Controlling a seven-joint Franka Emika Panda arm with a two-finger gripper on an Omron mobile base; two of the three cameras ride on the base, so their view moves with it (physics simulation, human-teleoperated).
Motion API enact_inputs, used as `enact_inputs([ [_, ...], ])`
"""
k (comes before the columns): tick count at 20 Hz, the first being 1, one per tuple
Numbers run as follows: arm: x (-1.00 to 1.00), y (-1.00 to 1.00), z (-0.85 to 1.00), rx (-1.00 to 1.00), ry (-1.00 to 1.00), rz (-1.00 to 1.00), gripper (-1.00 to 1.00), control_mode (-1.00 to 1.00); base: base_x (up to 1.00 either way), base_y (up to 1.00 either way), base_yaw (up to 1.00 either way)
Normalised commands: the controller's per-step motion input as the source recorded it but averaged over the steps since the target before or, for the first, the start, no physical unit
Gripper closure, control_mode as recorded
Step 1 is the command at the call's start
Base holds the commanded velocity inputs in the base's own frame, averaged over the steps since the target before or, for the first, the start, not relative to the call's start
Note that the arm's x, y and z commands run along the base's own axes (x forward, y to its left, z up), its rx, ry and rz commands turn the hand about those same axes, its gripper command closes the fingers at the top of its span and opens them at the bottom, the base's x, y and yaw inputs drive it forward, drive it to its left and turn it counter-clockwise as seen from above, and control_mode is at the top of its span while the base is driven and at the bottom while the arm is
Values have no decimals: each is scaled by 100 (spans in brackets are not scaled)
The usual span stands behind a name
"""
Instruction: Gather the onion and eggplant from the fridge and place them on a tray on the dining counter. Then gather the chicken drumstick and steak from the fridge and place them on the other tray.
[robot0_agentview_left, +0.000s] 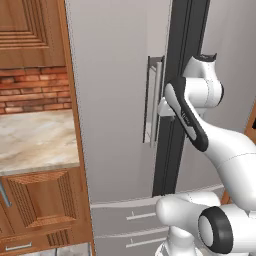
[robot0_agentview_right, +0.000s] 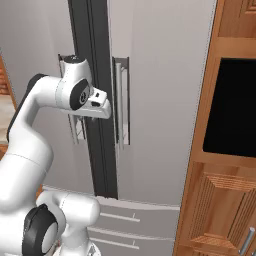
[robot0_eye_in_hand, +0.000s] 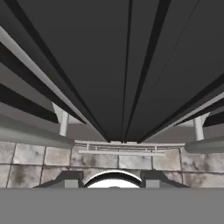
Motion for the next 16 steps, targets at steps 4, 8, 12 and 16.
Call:
enact_inputs([
  [4,0,0,0,0,0,0,-100,100,0,0,0],
  [8,0,0,0,0,0,0,-100,100,-41,-1,0],
  [12,0,0,0,0,0,0,-100,100,-57,-7,-2],
  [16,0,0,0,0,0,0,-100,100,-34,-5,-5],
])
